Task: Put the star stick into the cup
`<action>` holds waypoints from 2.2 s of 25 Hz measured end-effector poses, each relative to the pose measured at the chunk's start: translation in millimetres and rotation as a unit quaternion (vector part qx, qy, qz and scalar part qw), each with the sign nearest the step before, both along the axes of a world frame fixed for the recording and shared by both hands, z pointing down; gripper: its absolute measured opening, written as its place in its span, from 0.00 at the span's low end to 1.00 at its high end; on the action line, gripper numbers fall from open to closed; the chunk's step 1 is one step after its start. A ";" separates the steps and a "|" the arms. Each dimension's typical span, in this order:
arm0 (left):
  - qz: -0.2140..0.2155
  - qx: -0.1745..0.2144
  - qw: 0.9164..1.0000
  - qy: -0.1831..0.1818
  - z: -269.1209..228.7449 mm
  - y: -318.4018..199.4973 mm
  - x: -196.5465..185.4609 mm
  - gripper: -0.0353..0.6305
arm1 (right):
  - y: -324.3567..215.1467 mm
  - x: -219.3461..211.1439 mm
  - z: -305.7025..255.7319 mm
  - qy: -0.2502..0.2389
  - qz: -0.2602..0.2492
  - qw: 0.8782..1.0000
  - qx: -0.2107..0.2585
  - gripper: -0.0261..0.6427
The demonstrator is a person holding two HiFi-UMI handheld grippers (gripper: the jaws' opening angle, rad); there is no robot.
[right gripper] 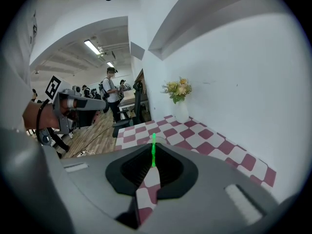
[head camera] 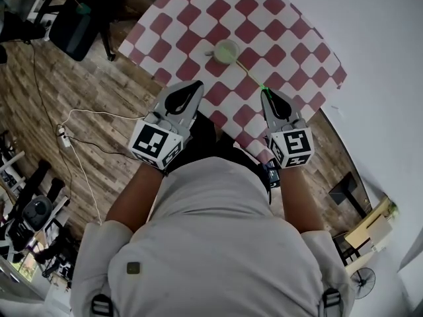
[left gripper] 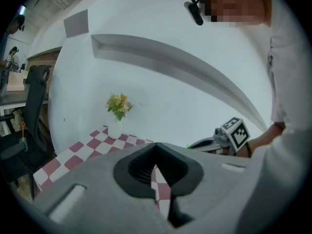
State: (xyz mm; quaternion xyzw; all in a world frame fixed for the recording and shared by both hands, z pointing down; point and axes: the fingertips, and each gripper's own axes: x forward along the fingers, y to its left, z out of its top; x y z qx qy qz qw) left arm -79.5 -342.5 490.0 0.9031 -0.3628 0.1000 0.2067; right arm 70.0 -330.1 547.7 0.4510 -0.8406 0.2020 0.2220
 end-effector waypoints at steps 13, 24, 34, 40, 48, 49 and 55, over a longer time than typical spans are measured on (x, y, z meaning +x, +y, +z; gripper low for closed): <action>0.004 -0.018 1.000 0.000 15.2 -15.2 -7.0 0.06 | -18.4 -13.0 20.1 0.009 0.000 1.000 -0.022 0.08; 0.000 -0.027 1.000 0.004 20.5 -12.8 -7.6 0.06 | -23.1 -21.6 30.5 0.018 -0.007 0.999 -0.026 0.08; -0.003 -0.022 1.000 0.003 16.1 2.9 -2.7 0.06 | -20.1 -15.4 30.8 0.022 0.004 1.000 -0.017 0.15; -0.005 -0.011 1.000 0.004 6.5 15.8 2.9 0.06 | -8.2 -10.6 11.3 0.014 0.004 1.000 0.006 0.16; -0.003 0.013 1.000 0.003 -13.4 52.3 17.5 0.06 | 27.8 -2.8 -28.0 -0.005 -0.003 0.999 0.053 0.15; -0.003 0.017 1.000 0.002 -16.9 56.8 19.5 0.06 | 33.2 -1.9 -34.6 -0.008 -0.005 0.998 0.061 0.15; -0.003 0.047 0.999 0.002 -41.4 87.5 34.7 0.06 | 66.3 9.3 -75.8 -0.021 -0.006 0.994 0.105 0.12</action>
